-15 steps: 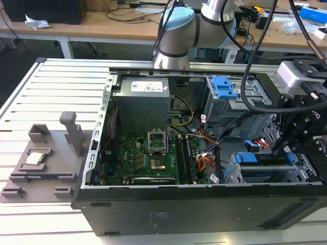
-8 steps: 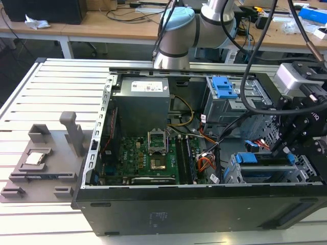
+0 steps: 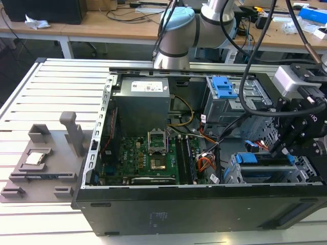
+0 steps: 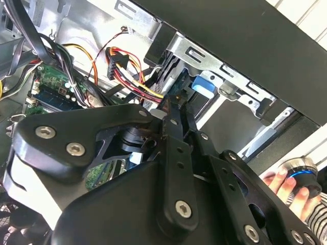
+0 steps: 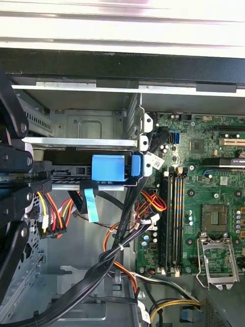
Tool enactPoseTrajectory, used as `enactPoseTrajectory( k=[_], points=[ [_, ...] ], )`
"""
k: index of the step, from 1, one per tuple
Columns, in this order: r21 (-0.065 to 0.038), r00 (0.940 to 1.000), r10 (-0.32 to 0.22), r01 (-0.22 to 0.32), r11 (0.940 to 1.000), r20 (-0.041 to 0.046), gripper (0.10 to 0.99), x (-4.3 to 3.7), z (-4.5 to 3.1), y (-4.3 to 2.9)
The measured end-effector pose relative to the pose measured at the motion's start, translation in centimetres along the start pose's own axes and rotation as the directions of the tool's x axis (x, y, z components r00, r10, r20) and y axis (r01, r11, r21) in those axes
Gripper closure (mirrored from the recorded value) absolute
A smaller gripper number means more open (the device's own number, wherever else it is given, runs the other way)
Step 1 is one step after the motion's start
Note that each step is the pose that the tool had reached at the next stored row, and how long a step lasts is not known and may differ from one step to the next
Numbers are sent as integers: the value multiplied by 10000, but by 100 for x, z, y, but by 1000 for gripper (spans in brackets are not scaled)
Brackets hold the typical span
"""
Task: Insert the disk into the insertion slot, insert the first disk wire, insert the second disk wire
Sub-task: 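Insert the first disk wire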
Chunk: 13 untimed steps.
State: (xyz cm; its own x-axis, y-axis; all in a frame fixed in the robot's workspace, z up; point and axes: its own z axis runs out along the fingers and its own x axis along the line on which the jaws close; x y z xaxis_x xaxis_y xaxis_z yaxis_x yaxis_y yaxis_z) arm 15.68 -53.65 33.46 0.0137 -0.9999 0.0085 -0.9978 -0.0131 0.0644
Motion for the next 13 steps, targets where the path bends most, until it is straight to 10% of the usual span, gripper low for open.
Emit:
enactPoseTrajectory(
  k=[4, 13],
  points=[
    [-2, 10000, 1, -1, 10000, -1, 843, 1, -24, 2],
    [-2, 10000, 1, -1, 10000, -4, 980, -21, -412, 27]
  ],
)
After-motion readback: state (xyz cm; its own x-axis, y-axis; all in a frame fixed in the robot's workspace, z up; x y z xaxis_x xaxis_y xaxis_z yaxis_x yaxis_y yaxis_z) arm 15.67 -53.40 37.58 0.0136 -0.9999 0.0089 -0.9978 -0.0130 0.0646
